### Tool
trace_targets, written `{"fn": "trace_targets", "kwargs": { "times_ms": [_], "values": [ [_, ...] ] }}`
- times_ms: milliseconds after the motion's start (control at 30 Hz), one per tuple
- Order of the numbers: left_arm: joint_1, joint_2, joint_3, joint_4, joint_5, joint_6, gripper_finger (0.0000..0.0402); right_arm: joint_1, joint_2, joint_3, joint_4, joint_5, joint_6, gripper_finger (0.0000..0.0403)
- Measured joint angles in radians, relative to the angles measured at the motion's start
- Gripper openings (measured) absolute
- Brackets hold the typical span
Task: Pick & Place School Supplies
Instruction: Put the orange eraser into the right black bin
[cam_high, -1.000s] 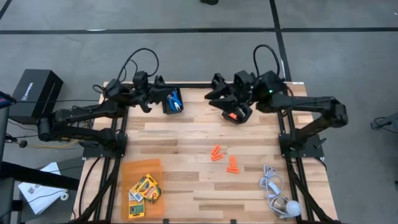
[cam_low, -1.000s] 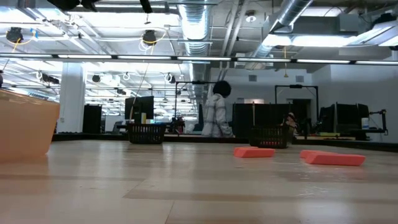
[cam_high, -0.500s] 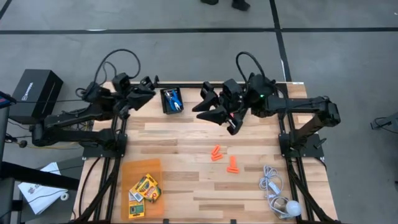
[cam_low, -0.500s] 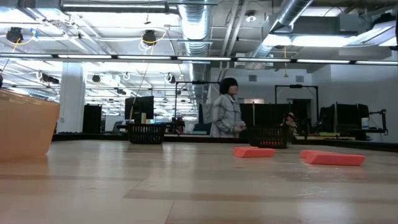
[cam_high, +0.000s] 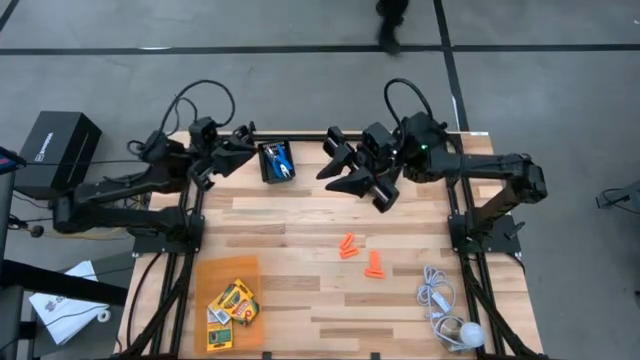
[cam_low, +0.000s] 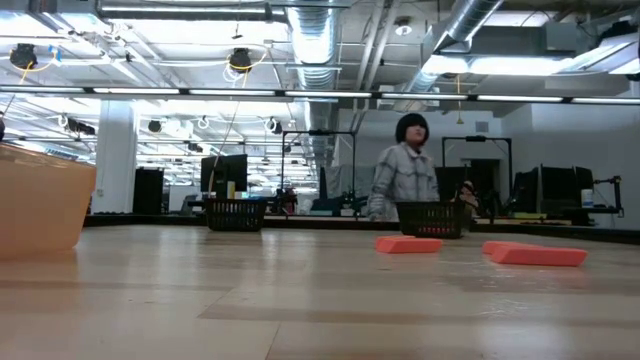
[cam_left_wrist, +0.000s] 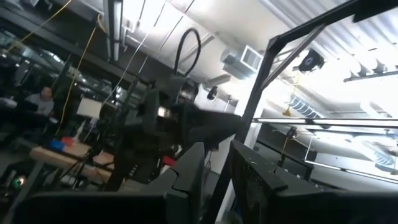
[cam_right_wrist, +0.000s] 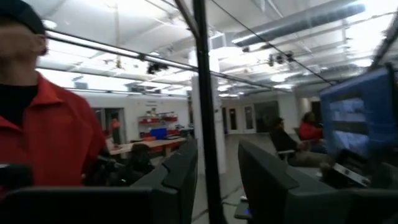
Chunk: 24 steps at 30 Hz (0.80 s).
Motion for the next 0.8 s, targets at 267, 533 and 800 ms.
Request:
{"fn": "trace_targets", "kwargs": {
  "times_ms": [267, 533, 800],
  "values": [
    [0.001, 0.048, 0.0, 0.089, -0.017, 0.014, 0.0072, -0.043, 0.0, 0.0, 0.073, -0.082, 0.065, 0.0108],
    [0.001, 0.05, 0.0, 0.1, -0.043, 0.053, 0.0072, -0.047, 0.0, 0.0, 0.077, -0.102, 0.059, 0.0108],
    [0.001, 0.05, 0.0, 0.099, -0.043, 0.054, 0.0072, -0.047, 0.0, 0.0, 0.081, -0.099, 0.059, 0.0108]
  ]
}}
